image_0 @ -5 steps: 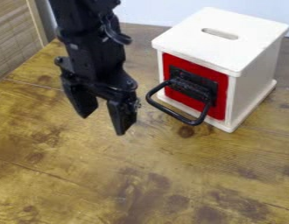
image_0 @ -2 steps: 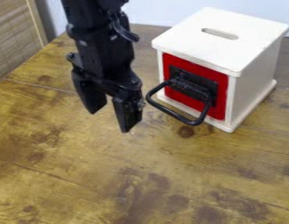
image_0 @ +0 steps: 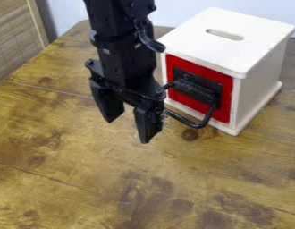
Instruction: Close the drawer
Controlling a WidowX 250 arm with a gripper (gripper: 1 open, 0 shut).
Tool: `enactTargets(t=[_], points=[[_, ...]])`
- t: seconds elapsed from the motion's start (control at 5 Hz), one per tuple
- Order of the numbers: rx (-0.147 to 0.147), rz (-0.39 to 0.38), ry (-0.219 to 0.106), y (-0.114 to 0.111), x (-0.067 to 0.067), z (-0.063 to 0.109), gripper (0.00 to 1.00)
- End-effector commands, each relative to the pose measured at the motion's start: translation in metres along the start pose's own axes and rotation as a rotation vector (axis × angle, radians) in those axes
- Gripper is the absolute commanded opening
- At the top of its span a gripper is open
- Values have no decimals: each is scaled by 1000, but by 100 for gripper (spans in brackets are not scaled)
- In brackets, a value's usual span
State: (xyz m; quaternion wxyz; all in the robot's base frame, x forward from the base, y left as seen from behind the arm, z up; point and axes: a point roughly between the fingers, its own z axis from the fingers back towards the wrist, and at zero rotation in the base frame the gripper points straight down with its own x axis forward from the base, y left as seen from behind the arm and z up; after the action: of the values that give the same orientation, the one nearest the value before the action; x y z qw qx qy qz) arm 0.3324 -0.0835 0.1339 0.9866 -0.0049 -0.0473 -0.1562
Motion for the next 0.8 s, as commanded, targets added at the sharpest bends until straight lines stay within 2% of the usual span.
enactTargets(t=[0.0, 0.4, 0.6], points=[[8, 7, -83, 6, 3, 21, 100], [8, 8, -94, 6, -2, 31, 100], [-6, -48, -76, 27, 0, 26, 100]])
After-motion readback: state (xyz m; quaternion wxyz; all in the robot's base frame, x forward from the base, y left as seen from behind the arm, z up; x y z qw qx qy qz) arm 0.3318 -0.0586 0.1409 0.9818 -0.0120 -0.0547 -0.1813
